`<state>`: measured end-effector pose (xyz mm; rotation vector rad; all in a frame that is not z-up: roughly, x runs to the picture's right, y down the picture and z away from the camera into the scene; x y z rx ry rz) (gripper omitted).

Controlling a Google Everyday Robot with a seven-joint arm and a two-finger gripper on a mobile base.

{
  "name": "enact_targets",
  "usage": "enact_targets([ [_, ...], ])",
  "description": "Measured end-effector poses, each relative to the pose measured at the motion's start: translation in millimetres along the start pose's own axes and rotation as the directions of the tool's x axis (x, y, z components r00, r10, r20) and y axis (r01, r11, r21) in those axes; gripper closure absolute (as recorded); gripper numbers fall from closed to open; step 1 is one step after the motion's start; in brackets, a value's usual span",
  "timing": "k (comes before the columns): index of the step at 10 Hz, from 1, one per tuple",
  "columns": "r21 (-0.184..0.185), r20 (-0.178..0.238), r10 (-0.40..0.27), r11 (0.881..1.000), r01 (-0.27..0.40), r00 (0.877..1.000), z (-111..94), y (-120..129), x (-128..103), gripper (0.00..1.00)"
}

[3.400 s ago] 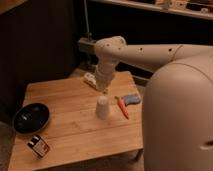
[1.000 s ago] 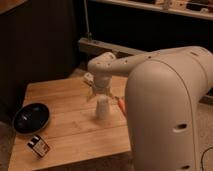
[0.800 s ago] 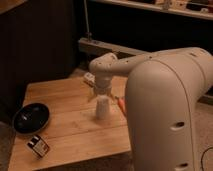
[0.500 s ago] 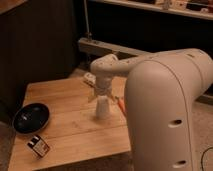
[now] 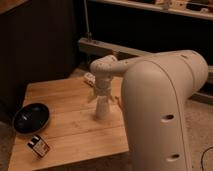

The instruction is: Place the ceramic cup over the eraser

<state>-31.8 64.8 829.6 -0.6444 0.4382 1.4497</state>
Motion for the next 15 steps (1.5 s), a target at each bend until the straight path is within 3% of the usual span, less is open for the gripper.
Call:
enact_targets([
  [4, 0.002, -0.023, 0.016, 1.000, -0.016, 1.000, 9.3, 2.9, 5.2, 0.22],
  [6, 0.003, -0.027, 0.020, 1.000, -0.020, 0.999, 11.3, 3.6, 6.4, 0.35],
  [10, 0.002, -0.036, 0.030, 1.000, -0.030, 0.999, 13.5, 3.3, 7.6, 0.74],
  [12, 0.003, -0.042, 0.030, 1.000, -0.030, 0.999, 14.6, 2.8, 7.5, 0.78],
  [14, 0.000, -0.020, -0.001, 1.000, 0.001, 1.000, 3.7, 6.6, 4.0, 0.96],
  [15, 0.001, -0.003, -0.013, 1.000, 0.013, 1.000, -6.1, 7.5, 3.5, 0.99],
])
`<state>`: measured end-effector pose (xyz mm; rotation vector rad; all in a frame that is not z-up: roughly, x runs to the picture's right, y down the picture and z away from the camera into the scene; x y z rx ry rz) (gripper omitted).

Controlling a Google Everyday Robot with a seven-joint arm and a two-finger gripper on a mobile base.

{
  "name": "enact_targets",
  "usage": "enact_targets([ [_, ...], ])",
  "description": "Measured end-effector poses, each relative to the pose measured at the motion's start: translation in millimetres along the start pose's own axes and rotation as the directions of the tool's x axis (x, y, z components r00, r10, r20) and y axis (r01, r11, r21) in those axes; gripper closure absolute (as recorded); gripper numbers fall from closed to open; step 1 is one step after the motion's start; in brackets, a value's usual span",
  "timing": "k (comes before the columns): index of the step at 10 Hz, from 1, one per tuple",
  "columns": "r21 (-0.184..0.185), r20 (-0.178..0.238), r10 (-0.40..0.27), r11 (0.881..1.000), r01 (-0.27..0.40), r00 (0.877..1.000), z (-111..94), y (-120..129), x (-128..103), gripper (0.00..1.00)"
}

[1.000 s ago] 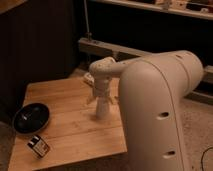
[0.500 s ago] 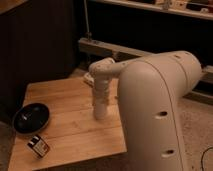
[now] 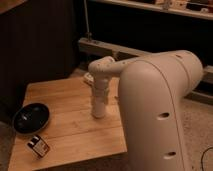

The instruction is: Place the ceramic cup over the eraser

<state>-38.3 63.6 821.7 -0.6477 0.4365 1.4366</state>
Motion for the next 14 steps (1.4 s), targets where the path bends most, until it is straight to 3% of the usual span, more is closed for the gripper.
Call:
enact_targets([
  [4, 0.025, 0.107, -0.083, 0.996, 0.081, 0.991, -81.2, 15.7, -0.4, 1.00],
  [5, 0.038, 0.147, -0.150, 0.989, 0.146, 0.978, -115.3, 36.0, 1.4, 1.00],
  [7, 0.065, 0.196, -0.266, 0.964, 0.258, 0.944, -158.7, 68.0, 6.3, 1.00],
  [8, 0.083, 0.227, -0.352, 0.936, 0.342, 0.908, -186.7, 90.7, 12.4, 1.00],
  [10, 0.108, 0.262, -0.503, 0.864, 0.492, 0.824, -222.7, 131.8, 31.0, 1.00],
  [11, 0.111, 0.279, -0.620, 0.779, 0.617, 0.733, -243.4, 166.5, 55.3, 1.00],
  [12, 0.113, 0.285, -0.675, 0.729, 0.675, 0.681, -250.9, 180.7, 65.7, 1.00],
  [14, 0.104, 0.294, -0.748, 0.644, 0.758, 0.595, -260.7, 203.2, 84.7, 1.00],
])
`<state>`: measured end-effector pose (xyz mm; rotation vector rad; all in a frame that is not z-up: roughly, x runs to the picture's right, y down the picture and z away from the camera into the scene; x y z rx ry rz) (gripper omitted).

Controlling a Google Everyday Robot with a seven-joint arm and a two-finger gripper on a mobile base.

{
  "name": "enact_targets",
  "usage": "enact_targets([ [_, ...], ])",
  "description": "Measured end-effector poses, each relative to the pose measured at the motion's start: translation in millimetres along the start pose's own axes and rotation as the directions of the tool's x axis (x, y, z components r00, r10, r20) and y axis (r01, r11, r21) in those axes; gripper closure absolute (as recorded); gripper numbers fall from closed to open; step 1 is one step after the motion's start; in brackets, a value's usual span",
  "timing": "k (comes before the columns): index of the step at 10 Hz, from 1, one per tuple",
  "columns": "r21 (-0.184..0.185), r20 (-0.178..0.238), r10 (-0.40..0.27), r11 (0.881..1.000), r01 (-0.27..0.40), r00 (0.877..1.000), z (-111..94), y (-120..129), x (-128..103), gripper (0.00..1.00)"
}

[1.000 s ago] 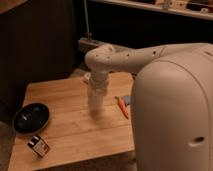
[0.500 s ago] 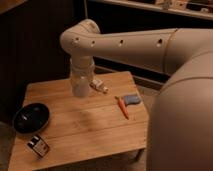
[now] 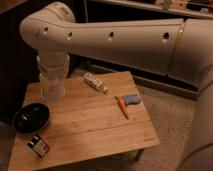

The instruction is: Place the ceramic cup over the eraser

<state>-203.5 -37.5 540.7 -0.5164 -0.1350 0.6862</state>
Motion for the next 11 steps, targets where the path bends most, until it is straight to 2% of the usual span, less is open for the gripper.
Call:
enact_targets([
  [1, -0.009, 0.006, -0.029, 1.000, 0.029, 1.000, -2.6, 6.7, -2.0, 1.00],
  [4, -0.013, 0.003, -0.030, 0.999, 0.030, 1.000, -2.4, 6.1, -2.1, 1.00],
  [5, -0.026, -0.003, -0.044, 0.999, 0.044, 0.999, -2.8, 4.3, -4.0, 1.00],
  [6, -0.066, -0.011, -0.081, 0.995, 0.080, 0.997, -1.0, 1.6, -9.4, 1.00],
  [7, -0.128, -0.008, -0.143, 0.982, 0.140, 0.990, 1.8, 7.2, -19.1, 1.00],
  [8, -0.160, 0.000, -0.182, 0.971, 0.180, 0.983, 2.2, 14.3, -23.9, 1.00],
  [10, -0.175, 0.023, -0.237, 0.956, 0.237, 0.971, -5.6, 32.6, -24.7, 1.00],
  [11, -0.160, 0.031, -0.268, 0.950, 0.269, 0.963, -11.5, 50.2, -21.5, 1.00],
])
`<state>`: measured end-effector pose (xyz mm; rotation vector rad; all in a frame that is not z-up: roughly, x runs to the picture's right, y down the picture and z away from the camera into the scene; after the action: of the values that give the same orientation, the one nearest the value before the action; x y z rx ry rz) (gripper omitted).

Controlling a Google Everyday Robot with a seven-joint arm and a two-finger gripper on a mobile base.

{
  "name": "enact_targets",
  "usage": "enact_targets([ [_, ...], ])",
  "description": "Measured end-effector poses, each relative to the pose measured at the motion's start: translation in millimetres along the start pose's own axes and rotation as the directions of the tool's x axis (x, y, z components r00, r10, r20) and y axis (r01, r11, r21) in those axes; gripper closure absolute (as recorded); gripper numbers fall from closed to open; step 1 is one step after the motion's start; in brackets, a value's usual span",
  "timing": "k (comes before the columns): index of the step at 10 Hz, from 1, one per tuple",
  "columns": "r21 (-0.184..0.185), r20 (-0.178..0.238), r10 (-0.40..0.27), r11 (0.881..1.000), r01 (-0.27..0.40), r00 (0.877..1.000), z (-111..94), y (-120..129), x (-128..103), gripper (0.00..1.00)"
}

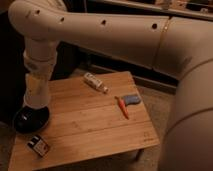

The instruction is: Place the ceramic cup over the eraser

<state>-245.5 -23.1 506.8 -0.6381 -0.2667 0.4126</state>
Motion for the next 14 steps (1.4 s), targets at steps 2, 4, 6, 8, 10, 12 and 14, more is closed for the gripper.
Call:
enact_targets([
  [2, 0.017, -0.011, -0.060, 0.998, 0.060, 0.998, 1.6, 43.3, -2.1, 1.00],
  [4, 0.027, -0.058, -0.118, 0.992, 0.120, 0.991, 19.6, 68.4, -2.0, 1.00],
  [6, 0.005, -0.095, -0.175, 0.984, 0.176, 0.980, 40.6, 95.5, -7.6, 1.00],
  [8, -0.017, -0.059, -0.207, 0.978, 0.207, 0.976, 48.3, 98.2, -10.9, 1.00],
  [10, -0.050, -0.036, -0.242, 0.969, 0.240, 0.970, 61.3, 105.1, -15.4, 1.00],
  [12, -0.078, -0.028, -0.239, 0.969, 0.236, 0.971, 83.6, 101.8, -8.6, 1.00],
  [14, -0.100, -0.025, -0.234, 0.968, 0.231, 0.972, 102.9, 97.3, -5.1, 1.00],
])
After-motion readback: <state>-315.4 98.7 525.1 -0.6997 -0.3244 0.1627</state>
